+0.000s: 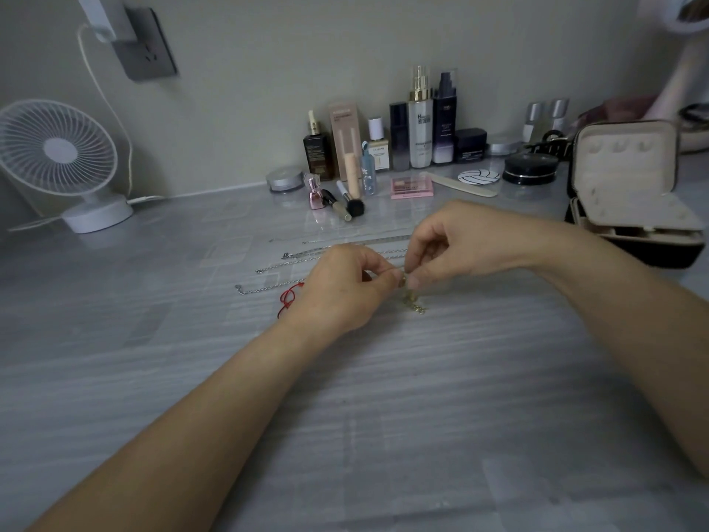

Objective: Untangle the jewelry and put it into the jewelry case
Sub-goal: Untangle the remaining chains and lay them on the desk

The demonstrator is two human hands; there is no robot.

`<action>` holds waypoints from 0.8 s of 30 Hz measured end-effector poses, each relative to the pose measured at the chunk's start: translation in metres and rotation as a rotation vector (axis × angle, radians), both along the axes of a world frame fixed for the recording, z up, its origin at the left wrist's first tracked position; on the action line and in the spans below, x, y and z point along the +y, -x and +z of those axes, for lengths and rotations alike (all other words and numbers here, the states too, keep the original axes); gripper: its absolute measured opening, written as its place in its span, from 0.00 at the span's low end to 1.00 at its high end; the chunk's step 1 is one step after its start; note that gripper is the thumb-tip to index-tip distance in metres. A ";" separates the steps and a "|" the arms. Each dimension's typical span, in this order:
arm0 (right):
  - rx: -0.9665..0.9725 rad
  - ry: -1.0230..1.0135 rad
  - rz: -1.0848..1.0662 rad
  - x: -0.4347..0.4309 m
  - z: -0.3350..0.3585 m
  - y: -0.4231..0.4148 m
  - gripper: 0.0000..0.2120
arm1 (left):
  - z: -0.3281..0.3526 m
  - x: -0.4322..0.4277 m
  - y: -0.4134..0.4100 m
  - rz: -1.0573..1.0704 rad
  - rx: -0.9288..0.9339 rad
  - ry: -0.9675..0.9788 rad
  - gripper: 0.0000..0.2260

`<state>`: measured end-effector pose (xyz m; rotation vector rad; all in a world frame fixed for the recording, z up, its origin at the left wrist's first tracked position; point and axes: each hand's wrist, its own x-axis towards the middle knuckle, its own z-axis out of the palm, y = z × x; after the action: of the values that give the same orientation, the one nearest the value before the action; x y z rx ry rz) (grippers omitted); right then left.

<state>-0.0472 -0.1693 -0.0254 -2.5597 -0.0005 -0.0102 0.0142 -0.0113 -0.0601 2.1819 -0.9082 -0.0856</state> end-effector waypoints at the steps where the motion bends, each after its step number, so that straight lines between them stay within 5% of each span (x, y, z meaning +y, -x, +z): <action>1: -0.028 -0.004 0.003 0.003 -0.001 0.000 0.05 | 0.000 0.000 -0.001 0.004 -0.004 -0.011 0.06; 24: -0.143 0.045 0.012 0.008 -0.003 -0.002 0.04 | 0.007 0.002 0.001 0.043 0.249 0.135 0.06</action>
<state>-0.0447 -0.1613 -0.0286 -2.5981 -0.0719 -0.1907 0.0129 -0.0089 -0.0527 2.0111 -0.7054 -0.2614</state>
